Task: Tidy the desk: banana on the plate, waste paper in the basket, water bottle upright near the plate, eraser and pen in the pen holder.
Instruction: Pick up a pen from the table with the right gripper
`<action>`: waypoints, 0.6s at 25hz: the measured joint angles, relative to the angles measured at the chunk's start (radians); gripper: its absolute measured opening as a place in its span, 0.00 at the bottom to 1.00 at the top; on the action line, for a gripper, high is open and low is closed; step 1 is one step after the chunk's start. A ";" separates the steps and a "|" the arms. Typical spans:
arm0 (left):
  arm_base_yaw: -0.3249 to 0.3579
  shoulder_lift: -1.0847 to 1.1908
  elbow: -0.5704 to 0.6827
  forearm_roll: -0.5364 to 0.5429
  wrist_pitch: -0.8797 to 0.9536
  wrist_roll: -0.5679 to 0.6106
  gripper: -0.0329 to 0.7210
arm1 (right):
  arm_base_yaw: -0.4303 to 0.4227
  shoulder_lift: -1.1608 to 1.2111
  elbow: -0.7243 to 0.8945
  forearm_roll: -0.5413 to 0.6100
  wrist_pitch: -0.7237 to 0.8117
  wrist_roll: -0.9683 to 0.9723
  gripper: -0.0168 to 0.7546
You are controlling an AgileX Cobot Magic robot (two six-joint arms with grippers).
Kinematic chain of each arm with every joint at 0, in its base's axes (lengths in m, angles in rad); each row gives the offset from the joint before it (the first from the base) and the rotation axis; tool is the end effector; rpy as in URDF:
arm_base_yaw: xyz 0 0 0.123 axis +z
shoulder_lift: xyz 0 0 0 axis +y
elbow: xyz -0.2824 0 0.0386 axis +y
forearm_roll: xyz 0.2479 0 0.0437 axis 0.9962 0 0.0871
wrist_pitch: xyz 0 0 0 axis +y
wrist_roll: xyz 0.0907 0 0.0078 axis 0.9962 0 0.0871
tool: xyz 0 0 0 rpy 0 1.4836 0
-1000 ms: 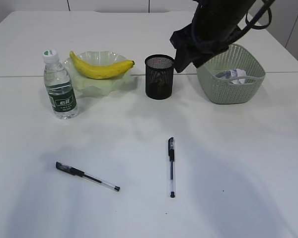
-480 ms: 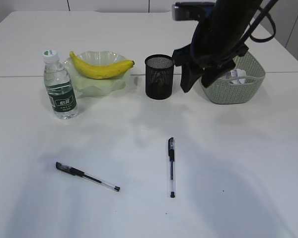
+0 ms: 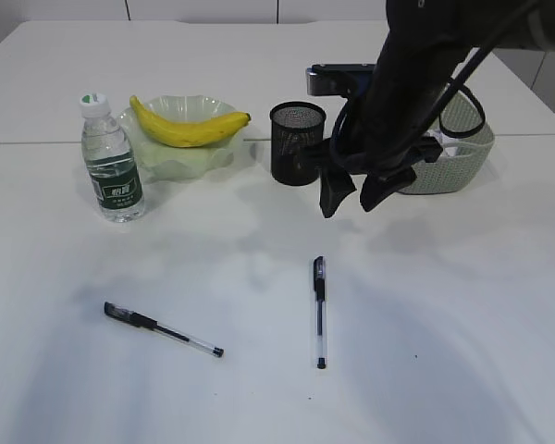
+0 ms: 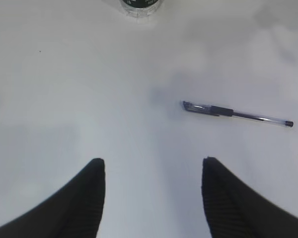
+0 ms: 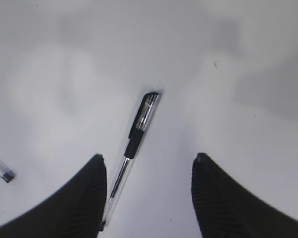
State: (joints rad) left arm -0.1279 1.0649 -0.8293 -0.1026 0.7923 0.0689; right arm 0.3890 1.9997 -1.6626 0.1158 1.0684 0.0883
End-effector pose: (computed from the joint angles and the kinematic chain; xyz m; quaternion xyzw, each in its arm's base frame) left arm 0.1993 -0.0323 0.3001 0.0705 0.9472 -0.0550 0.3080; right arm 0.3885 0.1692 0.2354 -0.1273 0.9824 0.0820 0.1094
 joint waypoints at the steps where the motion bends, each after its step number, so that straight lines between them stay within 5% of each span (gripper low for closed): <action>1: 0.000 0.000 0.000 0.000 0.000 0.000 0.62 | 0.002 0.005 0.000 0.000 -0.005 0.005 0.55; 15: 0.000 0.000 0.000 -0.001 0.000 0.000 0.62 | 0.032 0.155 0.005 0.002 -0.065 0.034 0.55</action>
State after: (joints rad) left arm -0.1279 1.0649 -0.8293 -0.1035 0.7923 0.0689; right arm 0.4206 2.1549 -1.6574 0.1180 1.0038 0.1224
